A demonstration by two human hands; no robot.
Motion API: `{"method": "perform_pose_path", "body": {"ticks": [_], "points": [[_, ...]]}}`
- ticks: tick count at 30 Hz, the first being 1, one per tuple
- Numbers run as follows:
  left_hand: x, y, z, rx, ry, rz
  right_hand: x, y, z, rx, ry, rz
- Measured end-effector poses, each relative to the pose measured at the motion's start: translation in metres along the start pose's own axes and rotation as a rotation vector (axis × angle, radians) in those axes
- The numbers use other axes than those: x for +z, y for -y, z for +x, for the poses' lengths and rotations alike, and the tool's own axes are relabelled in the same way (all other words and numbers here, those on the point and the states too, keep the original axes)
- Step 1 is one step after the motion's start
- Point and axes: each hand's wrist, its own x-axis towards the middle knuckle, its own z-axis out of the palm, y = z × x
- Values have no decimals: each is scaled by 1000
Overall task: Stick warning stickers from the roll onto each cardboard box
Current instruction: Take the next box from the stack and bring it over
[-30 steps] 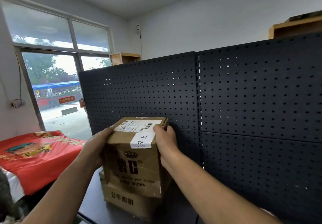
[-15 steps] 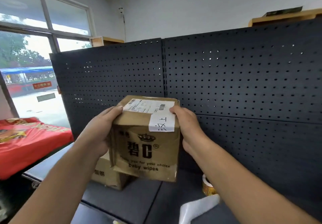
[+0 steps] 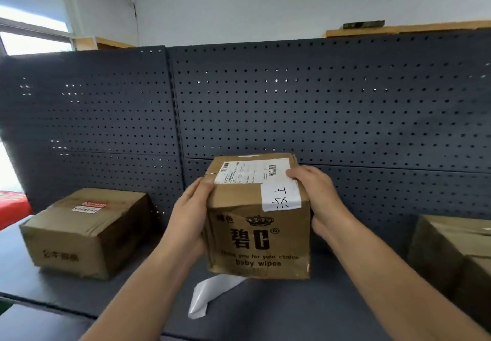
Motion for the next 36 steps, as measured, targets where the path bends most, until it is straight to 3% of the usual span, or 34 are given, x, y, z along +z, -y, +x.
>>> {"method": "perform_pose_path", "body": {"ticks": [14, 27, 36], "points": [[98, 101, -14, 18, 74, 125, -151, -55, 5, 81, -94, -14], [106, 152, -1, 80, 99, 231, -179, -98, 12, 29, -119, -21], [90, 184, -7, 56, 138, 121, -179, -142, -23, -121, -185, -82]]}}
